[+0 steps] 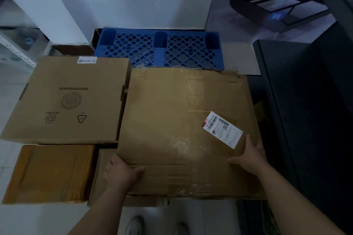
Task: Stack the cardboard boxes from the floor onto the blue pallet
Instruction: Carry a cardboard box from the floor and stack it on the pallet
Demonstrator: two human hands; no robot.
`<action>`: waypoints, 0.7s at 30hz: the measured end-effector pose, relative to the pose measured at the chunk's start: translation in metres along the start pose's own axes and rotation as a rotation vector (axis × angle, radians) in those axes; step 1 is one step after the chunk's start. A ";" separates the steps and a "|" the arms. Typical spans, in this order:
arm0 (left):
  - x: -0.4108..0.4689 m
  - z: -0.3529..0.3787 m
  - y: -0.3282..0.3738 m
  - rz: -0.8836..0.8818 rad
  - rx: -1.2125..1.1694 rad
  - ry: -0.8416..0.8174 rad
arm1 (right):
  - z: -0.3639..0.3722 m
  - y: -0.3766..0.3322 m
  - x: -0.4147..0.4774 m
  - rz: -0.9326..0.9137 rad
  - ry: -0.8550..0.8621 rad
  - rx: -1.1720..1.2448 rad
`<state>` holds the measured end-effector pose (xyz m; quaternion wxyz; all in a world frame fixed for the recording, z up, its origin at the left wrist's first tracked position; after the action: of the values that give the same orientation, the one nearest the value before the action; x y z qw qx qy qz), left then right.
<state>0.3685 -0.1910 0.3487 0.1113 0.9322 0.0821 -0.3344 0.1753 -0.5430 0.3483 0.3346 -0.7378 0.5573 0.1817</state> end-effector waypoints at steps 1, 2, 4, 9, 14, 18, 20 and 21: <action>0.000 0.001 -0.001 -0.011 -0.014 -0.004 | 0.000 -0.001 -0.004 -0.006 0.013 -0.005; -0.001 0.001 -0.002 -0.020 -0.012 -0.004 | 0.000 -0.002 -0.009 -0.016 0.033 -0.012; -0.005 0.000 -0.003 -0.020 0.027 0.000 | 0.000 -0.006 -0.021 -0.038 0.073 -0.022; -0.022 -0.011 -0.009 0.000 0.086 0.015 | 0.015 -0.015 -0.052 -0.074 0.055 0.040; -0.032 -0.029 -0.023 0.099 0.115 0.029 | 0.032 -0.038 -0.086 -0.119 0.010 0.082; -0.038 -0.053 -0.041 0.193 -0.051 -0.015 | 0.045 -0.063 -0.119 -0.173 0.006 0.116; -0.038 -0.068 -0.056 0.235 -0.077 -0.011 | 0.053 -0.076 -0.139 -0.177 0.012 0.118; -0.036 -0.076 -0.064 0.248 -0.085 -0.006 | 0.058 -0.082 -0.149 -0.186 0.016 0.109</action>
<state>0.3724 -0.1119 0.4196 0.1911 0.9288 -0.0198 -0.3169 0.2123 -0.3850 0.4265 0.3854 -0.7684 0.4981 0.1135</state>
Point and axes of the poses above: each hand's wrist, its own x-axis towards the middle knuckle, its own z-axis out of the palm, y = z × x, the point moved 4 cm from there along x, towards the middle knuckle, and after that the axes turned 7 degrees about x, right-handed, at the moved point
